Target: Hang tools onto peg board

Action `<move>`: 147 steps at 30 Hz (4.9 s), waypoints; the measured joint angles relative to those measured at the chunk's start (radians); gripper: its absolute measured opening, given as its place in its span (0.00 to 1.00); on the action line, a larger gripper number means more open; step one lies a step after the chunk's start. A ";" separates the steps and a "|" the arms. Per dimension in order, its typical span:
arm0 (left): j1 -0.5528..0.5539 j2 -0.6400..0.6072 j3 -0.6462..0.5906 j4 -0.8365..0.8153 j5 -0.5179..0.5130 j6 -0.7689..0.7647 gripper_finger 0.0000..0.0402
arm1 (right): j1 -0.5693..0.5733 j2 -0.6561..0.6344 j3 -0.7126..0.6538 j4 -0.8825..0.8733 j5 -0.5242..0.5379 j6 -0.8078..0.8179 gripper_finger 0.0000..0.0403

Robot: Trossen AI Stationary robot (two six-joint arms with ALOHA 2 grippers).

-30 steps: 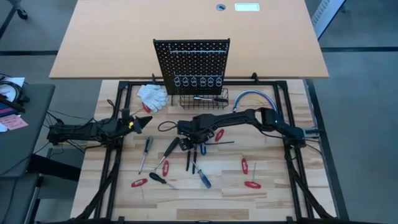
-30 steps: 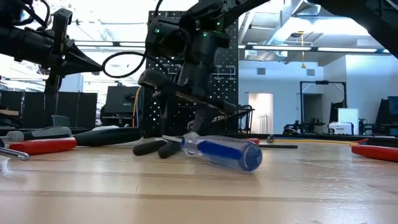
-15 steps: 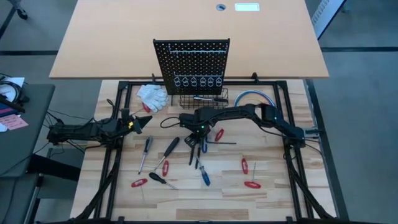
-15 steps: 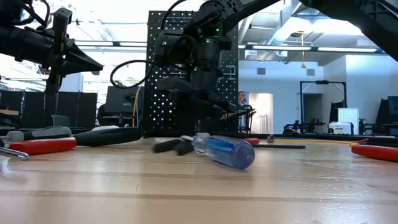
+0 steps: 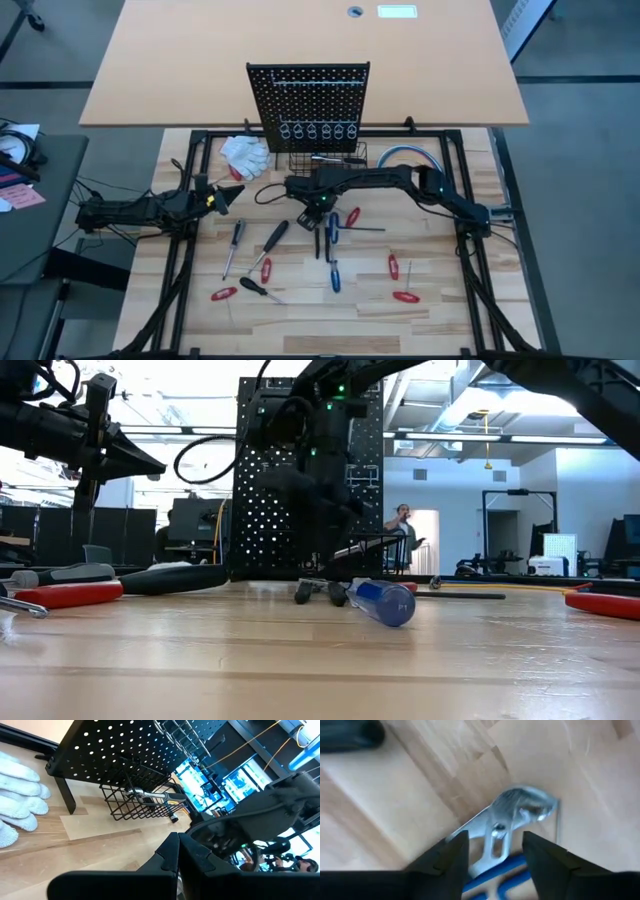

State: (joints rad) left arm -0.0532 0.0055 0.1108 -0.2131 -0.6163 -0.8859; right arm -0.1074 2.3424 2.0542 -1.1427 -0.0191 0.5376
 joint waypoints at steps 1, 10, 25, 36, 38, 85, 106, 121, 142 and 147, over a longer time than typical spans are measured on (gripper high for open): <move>0.000 0.000 0.000 0.000 0.000 0.003 0.00 | 0.000 -0.001 0.004 -0.006 -0.028 0.041 0.53; 0.000 0.000 0.000 -0.003 0.000 0.019 0.00 | 0.059 0.001 0.003 -0.035 -0.093 0.372 0.76; 0.000 0.000 0.000 -0.005 0.000 0.056 0.00 | 0.084 0.003 -0.094 0.085 -0.025 0.511 0.75; 0.000 0.000 0.000 -0.005 0.000 0.055 0.00 | 0.064 0.002 -0.097 0.108 0.048 0.384 0.75; 0.000 0.000 0.000 -0.005 0.000 0.055 0.00 | 0.053 0.002 -0.097 0.115 0.049 0.353 0.75; 0.000 0.000 0.000 -0.004 0.000 0.055 0.00 | 0.033 0.063 -0.092 0.110 0.018 0.011 0.28; 0.000 0.000 0.000 -0.004 0.000 0.056 0.00 | 0.019 0.071 -0.025 0.137 0.012 -0.259 0.28; 0.000 0.000 0.000 -0.005 0.000 0.056 0.00 | 0.099 0.069 -0.021 0.125 0.036 -0.077 0.77; 0.000 0.000 0.000 -0.006 0.000 0.056 0.00 | 0.090 0.067 0.069 0.144 -0.167 -0.213 0.81; 0.000 0.000 0.000 -0.006 0.000 0.055 0.00 | 0.109 0.067 0.069 0.133 -0.120 -0.254 0.81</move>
State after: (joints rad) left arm -0.0532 0.0059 0.1112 -0.2195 -0.6159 -0.8310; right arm 0.0012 2.4096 2.1231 -1.0097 -0.1394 0.2832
